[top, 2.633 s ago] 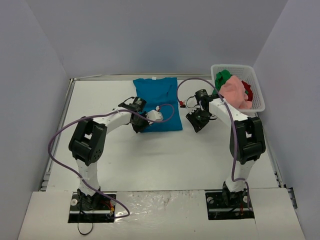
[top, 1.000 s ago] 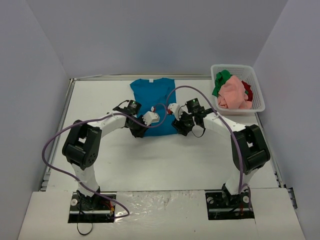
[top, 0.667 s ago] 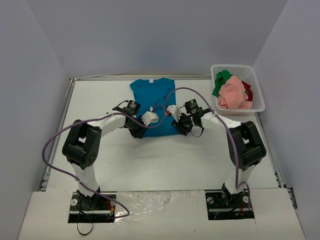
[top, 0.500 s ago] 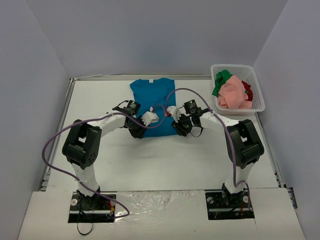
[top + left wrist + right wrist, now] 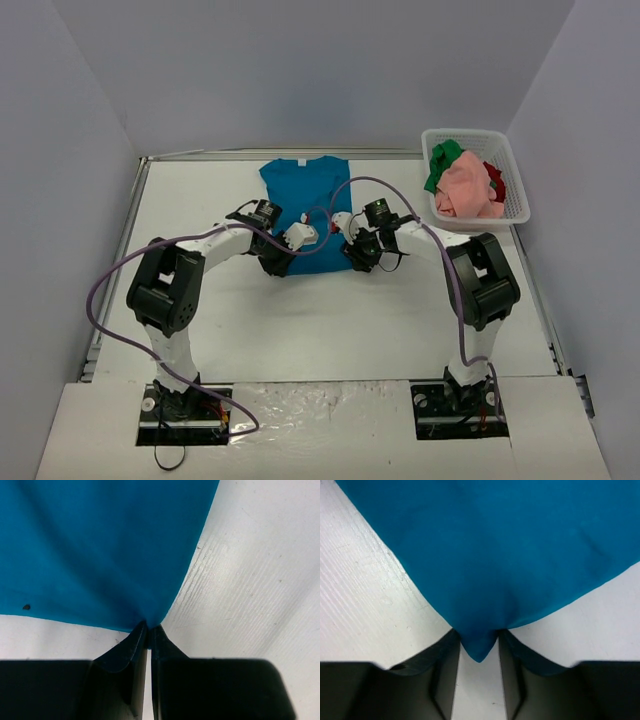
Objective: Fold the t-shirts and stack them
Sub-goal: Grab one side of the 2/3 rectangular tshirt with both arms
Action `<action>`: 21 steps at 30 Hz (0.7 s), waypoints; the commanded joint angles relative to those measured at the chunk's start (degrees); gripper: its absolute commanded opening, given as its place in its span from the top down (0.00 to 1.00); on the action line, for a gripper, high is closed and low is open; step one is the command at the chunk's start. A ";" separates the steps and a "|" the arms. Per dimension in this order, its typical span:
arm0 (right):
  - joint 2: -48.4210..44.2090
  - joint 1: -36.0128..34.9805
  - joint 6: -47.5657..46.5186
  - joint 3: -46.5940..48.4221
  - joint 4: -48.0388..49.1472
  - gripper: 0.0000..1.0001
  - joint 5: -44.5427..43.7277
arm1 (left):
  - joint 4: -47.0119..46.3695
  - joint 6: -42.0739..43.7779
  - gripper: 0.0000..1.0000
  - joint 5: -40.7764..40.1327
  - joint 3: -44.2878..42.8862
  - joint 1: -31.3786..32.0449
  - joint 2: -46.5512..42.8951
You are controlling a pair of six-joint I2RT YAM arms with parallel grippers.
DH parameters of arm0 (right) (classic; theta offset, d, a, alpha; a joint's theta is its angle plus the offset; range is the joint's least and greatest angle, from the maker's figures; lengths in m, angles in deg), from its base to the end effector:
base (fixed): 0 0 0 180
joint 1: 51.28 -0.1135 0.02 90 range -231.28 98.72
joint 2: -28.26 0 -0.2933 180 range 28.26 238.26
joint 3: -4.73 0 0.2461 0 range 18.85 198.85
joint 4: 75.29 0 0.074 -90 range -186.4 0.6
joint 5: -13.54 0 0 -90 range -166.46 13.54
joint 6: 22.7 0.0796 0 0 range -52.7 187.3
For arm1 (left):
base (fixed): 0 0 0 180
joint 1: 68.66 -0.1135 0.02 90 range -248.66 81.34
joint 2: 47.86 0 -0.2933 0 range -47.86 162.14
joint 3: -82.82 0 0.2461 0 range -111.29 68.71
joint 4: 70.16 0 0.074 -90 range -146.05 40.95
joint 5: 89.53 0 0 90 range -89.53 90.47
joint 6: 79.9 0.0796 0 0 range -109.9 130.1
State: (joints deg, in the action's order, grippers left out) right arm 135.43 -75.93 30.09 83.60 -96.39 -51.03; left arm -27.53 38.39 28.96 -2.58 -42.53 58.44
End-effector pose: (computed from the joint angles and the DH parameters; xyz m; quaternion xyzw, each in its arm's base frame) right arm 0.3658 0.2055 0.1663 -0.5357 0.7455 0.1682 0.3590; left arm 0.3392 -0.2087 0.1783 0.4815 0.8133 -0.2353 0.2264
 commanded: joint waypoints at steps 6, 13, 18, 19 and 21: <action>-0.91 -1.55 -0.58 1.08 -7.41 0.89 -2.75 | 1.63 2.11 0.98 1.31 -2.72 0.68 -1.01; -5.31 -1.63 0.56 0.99 -10.94 1.00 -3.20 | 3.30 2.73 0.98 0.78 -1.84 0.76 -2.94; -6.62 -1.64 0.56 3.27 -19.00 1.00 0.58 | 7.25 4.22 0.98 2.44 -2.45 0.76 -4.43; -6.80 -1.90 0.39 3.80 -20.86 1.00 1.19 | 9.43 4.92 0.98 3.49 -2.63 0.85 -4.70; -7.94 -2.07 -0.84 5.47 -26.48 1.00 4.53 | 12.25 5.89 0.98 4.73 -3.33 0.94 -5.75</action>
State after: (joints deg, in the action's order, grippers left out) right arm 131.59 -76.67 31.22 85.87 -111.51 -50.25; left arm -22.14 41.04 31.21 -3.04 -42.38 57.02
